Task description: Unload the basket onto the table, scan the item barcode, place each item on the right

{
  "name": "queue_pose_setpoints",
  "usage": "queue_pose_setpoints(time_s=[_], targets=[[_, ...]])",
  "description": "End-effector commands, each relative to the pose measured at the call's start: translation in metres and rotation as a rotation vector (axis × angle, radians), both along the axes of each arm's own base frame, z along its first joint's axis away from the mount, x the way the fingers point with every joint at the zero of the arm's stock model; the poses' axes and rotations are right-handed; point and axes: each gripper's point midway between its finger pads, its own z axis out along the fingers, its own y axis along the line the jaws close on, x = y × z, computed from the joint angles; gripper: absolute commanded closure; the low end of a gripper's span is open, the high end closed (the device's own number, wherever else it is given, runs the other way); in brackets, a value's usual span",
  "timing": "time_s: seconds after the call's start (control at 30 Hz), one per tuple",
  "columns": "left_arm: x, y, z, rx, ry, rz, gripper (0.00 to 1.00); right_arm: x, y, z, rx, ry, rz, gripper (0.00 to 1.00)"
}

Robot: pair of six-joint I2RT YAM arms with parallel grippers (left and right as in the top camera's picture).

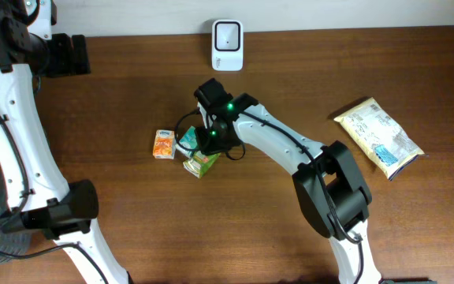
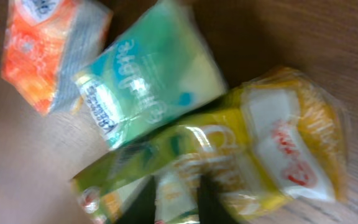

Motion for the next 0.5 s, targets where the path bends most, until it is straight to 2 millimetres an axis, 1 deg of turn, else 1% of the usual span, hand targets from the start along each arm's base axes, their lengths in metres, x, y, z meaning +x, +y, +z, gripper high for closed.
queue_pose_setpoints(time_s=[0.0,0.03,0.07,0.13,0.2,0.23,0.3,0.37,0.43,0.47], targets=[[0.0,-0.001,0.003,0.001,-0.009,-0.016,0.01,-0.006,-0.017,-0.028,-0.022,0.102,0.071,0.66],[0.0,-0.001,0.003,0.001,-0.009,-0.016,0.01,0.0,-0.003,0.002,0.024,0.058,0.148,0.63],[0.0,-0.001,0.003,0.001,-0.009,-0.016,0.01,0.001,0.015,0.026,0.045,0.012,0.196,0.59],[0.0,-0.001,0.003,0.001,-0.009,-0.016,0.01,-0.006,0.034,0.031,0.061,-0.014,0.234,0.57],[0.0,-0.001,0.003,0.001,-0.009,-0.016,0.01,-0.026,0.06,0.016,0.061,-0.021,0.291,0.55],[0.0,-0.001,0.003,0.001,-0.009,-0.016,0.01,-0.031,0.065,0.002,0.012,-0.029,0.281,0.55],[0.0,-0.001,0.003,0.001,-0.009,-0.016,0.01,-0.032,0.057,-0.019,-0.088,-0.039,0.277,0.55],[0.0,-0.001,0.003,0.001,-0.009,-0.016,0.01,-0.038,0.046,-0.023,-0.131,-0.003,0.275,0.55],[0.0,-0.001,0.003,0.001,-0.009,-0.016,0.01,-0.043,0.02,-0.021,-0.205,0.062,0.251,0.56],[0.0,-0.001,0.003,0.001,-0.009,-0.016,0.01,-0.042,0.003,-0.018,-0.24,0.096,0.229,0.56]])
